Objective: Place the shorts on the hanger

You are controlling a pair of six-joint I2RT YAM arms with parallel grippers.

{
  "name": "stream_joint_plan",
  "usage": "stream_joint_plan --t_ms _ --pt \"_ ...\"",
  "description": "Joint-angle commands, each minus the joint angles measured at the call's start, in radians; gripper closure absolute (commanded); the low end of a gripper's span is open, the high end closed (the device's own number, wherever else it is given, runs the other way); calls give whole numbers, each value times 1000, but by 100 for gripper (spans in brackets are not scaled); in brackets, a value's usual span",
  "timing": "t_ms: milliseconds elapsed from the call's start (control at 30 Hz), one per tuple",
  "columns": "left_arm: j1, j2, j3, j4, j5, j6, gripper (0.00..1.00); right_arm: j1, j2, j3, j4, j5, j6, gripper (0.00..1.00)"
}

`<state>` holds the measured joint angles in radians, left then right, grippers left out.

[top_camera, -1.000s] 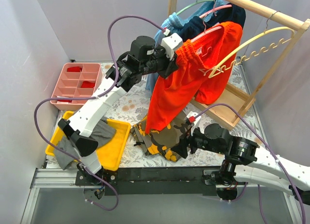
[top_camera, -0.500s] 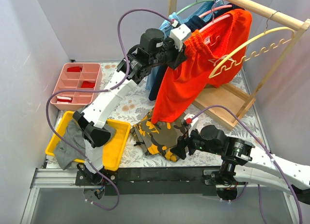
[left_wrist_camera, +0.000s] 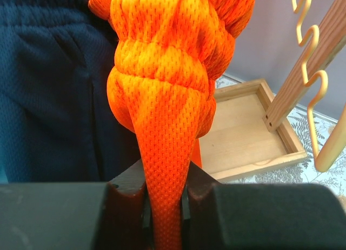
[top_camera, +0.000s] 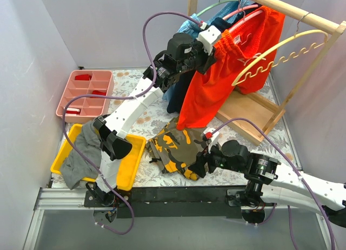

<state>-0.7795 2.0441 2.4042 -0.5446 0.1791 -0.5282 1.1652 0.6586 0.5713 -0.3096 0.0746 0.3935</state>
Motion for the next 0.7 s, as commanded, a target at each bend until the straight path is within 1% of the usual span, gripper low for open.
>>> stream_joint_plan --t_ms 0,667 --pt "-23 -18 88 199 -30 17 100 2 9 -14 76 -15 11 22" --pt "-50 71 124 339 -69 14 100 4 -10 -24 101 13 15 22"
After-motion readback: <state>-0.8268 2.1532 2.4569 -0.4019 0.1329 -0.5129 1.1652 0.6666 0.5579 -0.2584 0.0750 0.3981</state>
